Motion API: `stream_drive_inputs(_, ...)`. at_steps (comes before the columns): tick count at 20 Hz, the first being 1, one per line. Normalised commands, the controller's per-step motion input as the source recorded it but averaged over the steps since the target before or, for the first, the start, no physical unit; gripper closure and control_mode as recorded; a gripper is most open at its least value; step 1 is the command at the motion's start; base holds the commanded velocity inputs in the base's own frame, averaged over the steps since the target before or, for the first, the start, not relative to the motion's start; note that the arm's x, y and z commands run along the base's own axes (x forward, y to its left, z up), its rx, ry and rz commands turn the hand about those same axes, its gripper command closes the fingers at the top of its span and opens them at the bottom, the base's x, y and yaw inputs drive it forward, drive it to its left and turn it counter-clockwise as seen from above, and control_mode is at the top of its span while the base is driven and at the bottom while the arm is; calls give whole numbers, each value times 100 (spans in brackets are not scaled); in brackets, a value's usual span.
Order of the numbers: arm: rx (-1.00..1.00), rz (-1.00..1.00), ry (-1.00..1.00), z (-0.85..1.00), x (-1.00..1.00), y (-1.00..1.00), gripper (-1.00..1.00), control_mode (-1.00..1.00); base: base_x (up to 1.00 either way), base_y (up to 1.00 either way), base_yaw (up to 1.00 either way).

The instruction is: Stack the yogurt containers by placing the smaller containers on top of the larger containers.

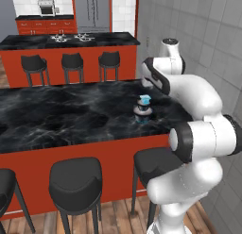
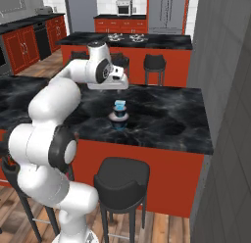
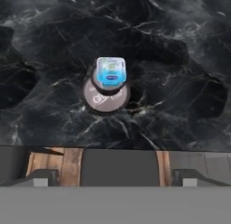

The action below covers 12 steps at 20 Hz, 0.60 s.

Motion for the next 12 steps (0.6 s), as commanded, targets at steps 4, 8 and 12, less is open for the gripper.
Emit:
stream_drive_inputs(4, -4, 0, -22, 15, -100, 14, -100, -100, 0, 0, 0)
stream_drive_inputs(8, -2, 0, -23, 40, -92, 15, -100, -100, 0, 0, 0)
stream_drive_inputs(12, -3, 0, -15, 40, -66, 18, -100, -100, 0, 0, 0)
